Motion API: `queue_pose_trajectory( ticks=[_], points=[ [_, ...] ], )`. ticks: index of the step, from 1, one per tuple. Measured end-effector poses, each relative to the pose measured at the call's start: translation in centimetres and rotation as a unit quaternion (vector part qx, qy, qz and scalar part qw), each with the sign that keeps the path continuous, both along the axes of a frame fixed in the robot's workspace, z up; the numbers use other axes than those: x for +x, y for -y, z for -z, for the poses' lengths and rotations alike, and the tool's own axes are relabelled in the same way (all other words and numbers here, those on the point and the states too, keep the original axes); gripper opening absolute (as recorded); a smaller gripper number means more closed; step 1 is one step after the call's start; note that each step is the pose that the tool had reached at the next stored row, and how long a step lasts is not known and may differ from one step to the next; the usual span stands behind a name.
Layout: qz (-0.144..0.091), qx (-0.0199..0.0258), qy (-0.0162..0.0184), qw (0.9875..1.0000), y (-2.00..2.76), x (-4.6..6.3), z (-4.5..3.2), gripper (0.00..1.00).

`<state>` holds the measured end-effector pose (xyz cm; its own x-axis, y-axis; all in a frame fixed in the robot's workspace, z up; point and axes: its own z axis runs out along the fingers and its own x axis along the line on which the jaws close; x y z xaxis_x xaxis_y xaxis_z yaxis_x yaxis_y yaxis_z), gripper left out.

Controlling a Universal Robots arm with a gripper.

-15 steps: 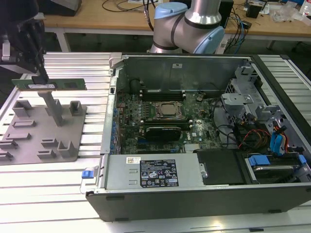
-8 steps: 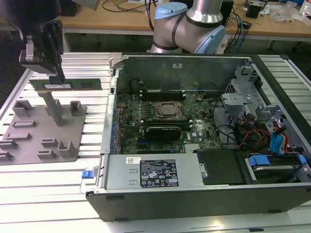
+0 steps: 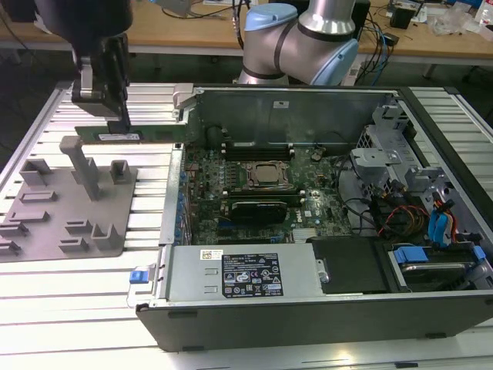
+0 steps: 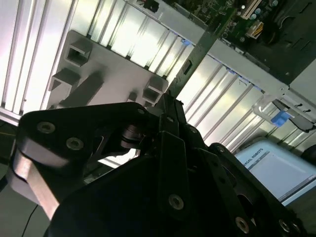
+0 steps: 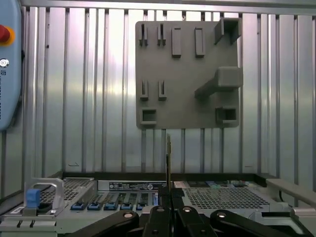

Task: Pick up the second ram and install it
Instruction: 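Pick up the second ram and move it above second insertion slot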

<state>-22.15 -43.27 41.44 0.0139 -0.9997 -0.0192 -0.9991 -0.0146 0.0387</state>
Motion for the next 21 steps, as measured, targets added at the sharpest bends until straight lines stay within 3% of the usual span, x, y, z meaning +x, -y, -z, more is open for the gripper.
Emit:
queue_pose_trajectory(
  ticks=[12, 16, 20, 21],
  points=[
    [0.0, 0.0, 0.0, 1.0, 0.0, 5.5, 0.0, 0.1],
    [0.0, 0.0, 0.0, 1.0, 0.0, 8.2, 0.16, 0.1],
    [0.0, 0.0, 0.0, 1.0, 0.0, 9.9, 0.37, 0.1],
    [0.001, 0.0, -0.0003, 1.0, 0.0, 10.9, 0.53, 0.1]
  ],
)
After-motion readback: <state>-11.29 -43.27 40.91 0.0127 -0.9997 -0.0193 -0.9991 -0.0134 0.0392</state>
